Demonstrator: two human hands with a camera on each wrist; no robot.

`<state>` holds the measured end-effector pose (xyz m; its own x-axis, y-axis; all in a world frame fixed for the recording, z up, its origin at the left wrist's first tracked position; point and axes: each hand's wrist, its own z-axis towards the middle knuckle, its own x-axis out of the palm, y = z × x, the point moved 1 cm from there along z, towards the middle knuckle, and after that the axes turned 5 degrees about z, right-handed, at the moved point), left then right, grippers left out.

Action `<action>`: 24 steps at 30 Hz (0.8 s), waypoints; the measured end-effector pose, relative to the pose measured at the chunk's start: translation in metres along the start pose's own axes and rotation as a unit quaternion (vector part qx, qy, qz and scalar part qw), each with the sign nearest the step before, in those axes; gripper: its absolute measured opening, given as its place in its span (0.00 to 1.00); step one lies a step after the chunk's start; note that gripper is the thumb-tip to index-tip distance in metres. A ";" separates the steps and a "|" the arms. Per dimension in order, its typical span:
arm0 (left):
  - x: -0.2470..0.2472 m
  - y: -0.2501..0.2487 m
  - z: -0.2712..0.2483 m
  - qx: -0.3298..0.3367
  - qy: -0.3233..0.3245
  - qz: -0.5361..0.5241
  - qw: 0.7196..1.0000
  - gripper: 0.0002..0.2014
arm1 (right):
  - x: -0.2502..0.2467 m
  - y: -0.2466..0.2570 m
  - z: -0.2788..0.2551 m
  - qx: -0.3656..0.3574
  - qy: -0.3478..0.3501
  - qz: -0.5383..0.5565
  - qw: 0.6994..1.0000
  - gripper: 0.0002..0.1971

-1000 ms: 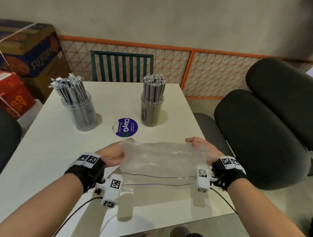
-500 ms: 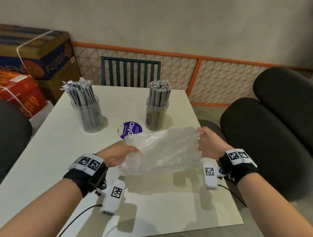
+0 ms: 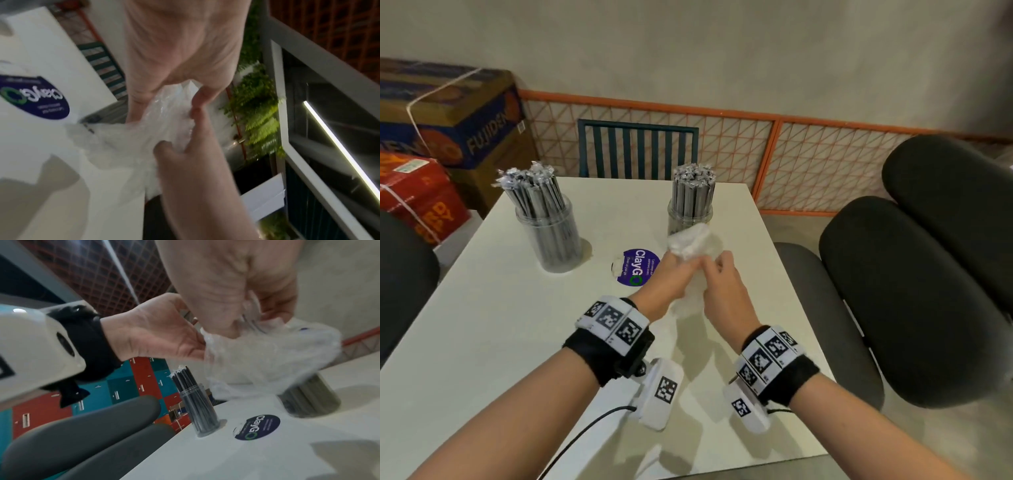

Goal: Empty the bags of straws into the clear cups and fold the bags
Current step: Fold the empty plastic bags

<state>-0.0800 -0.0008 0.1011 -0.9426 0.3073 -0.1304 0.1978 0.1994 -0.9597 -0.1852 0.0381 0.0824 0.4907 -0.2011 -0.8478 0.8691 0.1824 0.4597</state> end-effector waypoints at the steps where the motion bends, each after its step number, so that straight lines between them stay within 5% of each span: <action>1: 0.000 -0.003 -0.001 -0.011 0.013 -0.055 0.998 0.20 | 0.003 -0.002 -0.002 -0.025 0.008 0.007 1.000 0.24; 3: 0.000 -0.006 -0.002 0.028 -0.030 -0.054 0.998 0.26 | 0.008 -0.006 -0.004 -0.086 0.034 0.044 0.995 0.25; 5: -0.001 -0.003 0.001 0.083 -0.123 -0.049 0.988 0.18 | 0.005 -0.008 -0.007 -0.114 0.057 0.138 0.982 0.21; 7: -0.001 -0.004 0.000 0.083 -0.173 -0.105 0.976 0.03 | -0.004 -0.007 -0.008 -0.045 0.047 0.254 0.965 0.19; 8: -0.001 -0.006 -0.002 0.080 -0.169 -0.142 0.972 0.04 | -0.006 -0.007 -0.006 0.017 0.023 0.311 0.950 0.19; 12: 0.004 -0.016 -0.009 0.099 -0.103 -0.223 0.964 0.09 | -0.009 0.001 0.003 0.200 -0.021 0.483 0.852 0.31; 15: 0.000 -0.018 -0.006 0.052 -0.159 -0.196 0.966 0.15 | -0.018 0.018 0.012 0.213 -0.025 0.630 0.747 0.14; 17: -0.006 -0.018 -0.003 0.019 -0.190 -0.171 0.967 0.17 | -0.028 0.028 0.018 0.197 -0.025 0.684 0.702 0.08; 21: -0.021 -0.019 -0.007 -0.038 -0.091 -0.139 0.985 0.18 | -0.036 0.034 0.027 0.160 0.071 0.738 0.652 0.22; 24: -0.037 -0.021 -0.020 0.028 0.074 -0.050 0.996 0.16 | -0.036 0.039 0.023 0.135 0.168 0.712 0.668 0.30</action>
<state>-0.0437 0.0024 0.1316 -0.9062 0.4229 0.0016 0.0849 0.1856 -0.9790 -0.1673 0.0305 0.1365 0.8300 0.2280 0.5090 -0.4618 -0.2309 0.8564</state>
